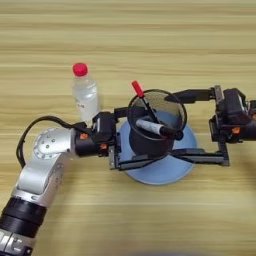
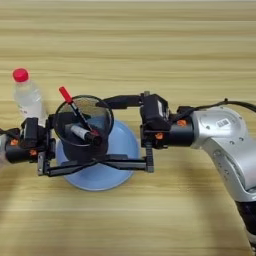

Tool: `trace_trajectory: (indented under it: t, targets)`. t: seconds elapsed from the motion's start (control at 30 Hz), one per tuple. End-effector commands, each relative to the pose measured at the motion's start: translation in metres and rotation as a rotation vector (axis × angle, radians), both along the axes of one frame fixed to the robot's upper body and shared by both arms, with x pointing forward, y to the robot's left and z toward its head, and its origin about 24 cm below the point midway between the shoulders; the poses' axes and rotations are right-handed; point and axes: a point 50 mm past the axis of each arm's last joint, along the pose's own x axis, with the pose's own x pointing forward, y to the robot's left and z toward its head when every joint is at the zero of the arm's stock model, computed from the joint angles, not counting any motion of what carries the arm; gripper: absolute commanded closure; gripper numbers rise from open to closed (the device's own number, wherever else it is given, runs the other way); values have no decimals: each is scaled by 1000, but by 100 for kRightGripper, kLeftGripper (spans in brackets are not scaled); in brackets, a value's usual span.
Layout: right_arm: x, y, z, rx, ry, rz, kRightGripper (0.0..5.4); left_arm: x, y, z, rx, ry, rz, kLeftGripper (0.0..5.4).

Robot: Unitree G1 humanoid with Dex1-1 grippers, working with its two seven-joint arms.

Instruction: Move the objects on the table

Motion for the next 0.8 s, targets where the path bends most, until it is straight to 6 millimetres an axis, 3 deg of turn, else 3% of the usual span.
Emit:
trace_trajectory:
  t: [0.03, 0.43, 0.8]
  targets:
    - [-3, -5, 3, 0, -17, 11, 0, 4, 3, 3, 9, -17, 27, 77]
    - [-10, -22, 2, -8, -3, -33, 0, 5, 5, 2, 3, -13, 40, 77]
    - [-2, -43, 2, 113, -25, -256, 0, 3, 8, 2, -1, -11, 57, 77]
